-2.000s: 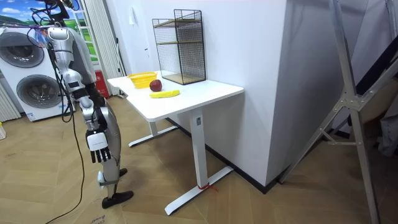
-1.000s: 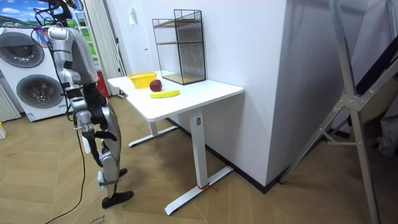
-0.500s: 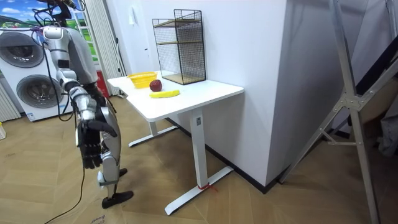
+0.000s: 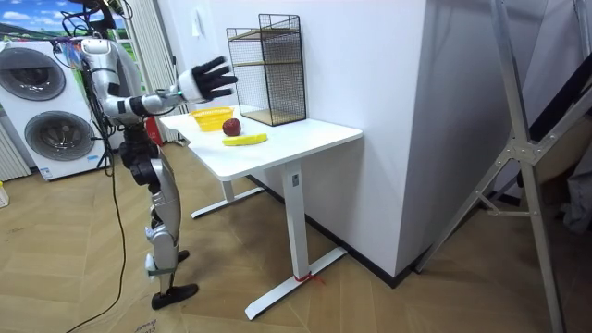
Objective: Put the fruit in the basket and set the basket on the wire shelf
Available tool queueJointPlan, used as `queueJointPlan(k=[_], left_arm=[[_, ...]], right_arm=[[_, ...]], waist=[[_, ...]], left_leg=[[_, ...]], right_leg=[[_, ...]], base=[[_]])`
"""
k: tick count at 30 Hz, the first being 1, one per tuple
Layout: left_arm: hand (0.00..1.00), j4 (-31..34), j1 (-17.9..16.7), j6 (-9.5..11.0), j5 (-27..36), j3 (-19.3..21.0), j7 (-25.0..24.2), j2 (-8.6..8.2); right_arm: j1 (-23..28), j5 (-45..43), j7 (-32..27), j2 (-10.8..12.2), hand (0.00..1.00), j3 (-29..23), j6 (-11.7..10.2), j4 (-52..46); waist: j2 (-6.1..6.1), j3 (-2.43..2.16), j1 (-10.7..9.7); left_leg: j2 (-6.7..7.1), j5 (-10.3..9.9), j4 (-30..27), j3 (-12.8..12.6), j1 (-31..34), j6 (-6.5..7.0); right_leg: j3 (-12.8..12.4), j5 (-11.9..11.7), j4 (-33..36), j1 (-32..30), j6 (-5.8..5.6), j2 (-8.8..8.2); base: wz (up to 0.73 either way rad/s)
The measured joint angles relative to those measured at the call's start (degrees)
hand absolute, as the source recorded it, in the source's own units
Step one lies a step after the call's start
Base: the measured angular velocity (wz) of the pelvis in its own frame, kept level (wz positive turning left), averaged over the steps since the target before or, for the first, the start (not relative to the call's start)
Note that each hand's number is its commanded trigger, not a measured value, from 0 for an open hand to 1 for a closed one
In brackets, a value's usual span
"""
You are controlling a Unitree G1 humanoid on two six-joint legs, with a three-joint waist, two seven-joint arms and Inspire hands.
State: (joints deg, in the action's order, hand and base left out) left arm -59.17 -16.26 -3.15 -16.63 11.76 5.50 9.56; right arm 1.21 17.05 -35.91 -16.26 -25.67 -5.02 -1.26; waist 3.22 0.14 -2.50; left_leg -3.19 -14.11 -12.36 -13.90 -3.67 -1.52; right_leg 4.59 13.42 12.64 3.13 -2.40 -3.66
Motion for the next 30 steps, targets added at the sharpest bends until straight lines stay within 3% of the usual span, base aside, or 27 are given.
queueJointPlan(k=[7, 13, 16, 22, 30], left_arm=[[0.0, -0.1, 0.2, 0.0, 0.1, -1.6, -0.7, 0.07], [0.0, -0.1, 0.2, 0.7, 0.1, -3.7, -1.0, 0.1], [0.0, 0.0, 0.1, 0.7, -0.2, -3.8, -1.3, 0.12], [0.0, 0.0, -0.1, 0.7, -0.6, -5.3, -1.4, 0.21], [0.0, -0.3, -0.5, 0.8, -1.1, -6.4, -1.6, 0.2]], right_arm=[[-0.2, -1.4, 15.0, -0.1, 0.0, 11.3, 1.4, 0.3], [-0.2, -1.9, 23.8, -0.1, 0.0, 15.6, 1.4, 0.6], [-0.3, -2.3, 26.3, -0.1, 0.0, 16.2, 1.4, 0.6], [-0.2, -4.1, 30.9, -0.1, 0.0, 20.6, 1.4, 2.2], [-0.2, -4.1, 34.3, -0.1, 0.0, 20.7, 1.4, 5.6]], waist=[[0.17, 0.12, 2.5], [0.56, 0.25, 3.3], [0.45, 0.34, 4.4], [0.19, 0.25, 4.5], [0.0, 0.23, 4.7]], left_leg=[[-0.02, 0.1, 0.7, 0.3, -0.2, -0.19], [0.01, 0.1, 1.0, 1.7, -0.5, -0.2], [0.01, 0.2, 1.0, 2.4, -0.7, -0.23], [0.05, 0.2, 1.1, 3.9, -1.1, -0.27], [0.0, 0.2, 1.9, 4.9, -2.6, -0.38]], right_leg=[[0.3, 0.0, -0.2, -0.1, 0.0, 0.03], [1.9, 0.0, -0.8, 1.1, 0.01, 0.01], [2.7, 0.0, -1.2, 1.8, 0.03, 0.02], [3.5, 0.0, -2.1, 2.9, 0.04, 0.16], [3.4, 0.0, -2.1, 3.9, 0.04, 0.41]], base=[[0.0], [0.12], [0.08], [0.05], [0.02]])
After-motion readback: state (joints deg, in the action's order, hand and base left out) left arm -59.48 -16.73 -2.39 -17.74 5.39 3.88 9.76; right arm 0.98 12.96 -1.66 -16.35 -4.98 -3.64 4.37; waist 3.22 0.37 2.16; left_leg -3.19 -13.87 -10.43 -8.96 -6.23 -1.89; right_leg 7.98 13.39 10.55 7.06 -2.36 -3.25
